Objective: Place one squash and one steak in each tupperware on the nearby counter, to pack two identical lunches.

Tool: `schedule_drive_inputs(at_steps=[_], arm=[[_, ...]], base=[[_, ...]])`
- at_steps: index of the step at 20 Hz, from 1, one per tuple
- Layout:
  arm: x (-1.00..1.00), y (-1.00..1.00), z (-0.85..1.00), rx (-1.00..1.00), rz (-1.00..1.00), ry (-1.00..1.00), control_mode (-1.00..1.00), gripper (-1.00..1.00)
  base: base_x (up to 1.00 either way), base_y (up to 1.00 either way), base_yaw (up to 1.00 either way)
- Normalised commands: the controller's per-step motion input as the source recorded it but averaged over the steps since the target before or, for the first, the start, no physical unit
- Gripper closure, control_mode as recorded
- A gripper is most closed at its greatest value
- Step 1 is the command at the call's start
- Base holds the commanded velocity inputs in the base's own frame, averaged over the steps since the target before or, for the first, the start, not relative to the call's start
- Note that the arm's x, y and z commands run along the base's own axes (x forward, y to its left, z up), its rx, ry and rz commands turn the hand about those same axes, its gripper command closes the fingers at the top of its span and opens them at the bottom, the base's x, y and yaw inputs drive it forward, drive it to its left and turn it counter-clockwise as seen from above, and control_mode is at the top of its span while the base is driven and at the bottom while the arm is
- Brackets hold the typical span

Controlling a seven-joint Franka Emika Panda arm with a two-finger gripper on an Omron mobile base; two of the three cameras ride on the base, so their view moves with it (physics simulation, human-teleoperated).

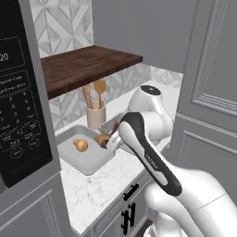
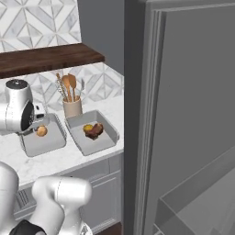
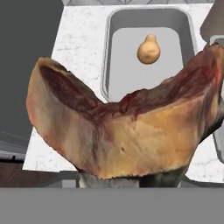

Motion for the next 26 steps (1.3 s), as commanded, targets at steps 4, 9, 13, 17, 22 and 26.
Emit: schedule_drive_inputs(at_steps=[4,9,13,17,22,26], arm=[[0.09,0.2,-0.3,-0.01,0.01,0.06,-1.0,1.0],[0.4,0.01,-0.28,0.0,0.0,0.09,-1.0,1.0],[0.56,0.19,-0.44,-0.01,0.0,0.12,-1.0,1.0],[0.42,0.29,-0.4,-0.04,0.0,0.08,-1.0,1.0],[0.29,0.15,-0.22,-0.04,0.0,0.02,-1.0,1.0],[0.11,0.0,-0.23,-0.05,0.0,0.0,-1.0,1.0]], base=[[0.0,0.0,0.0],[0.0,0.0,0.0],[0.0,0.0,0.0],[0.0,0.0,0.0],[0.0,0.0,0.0],[0.0,0.0,0.0]])
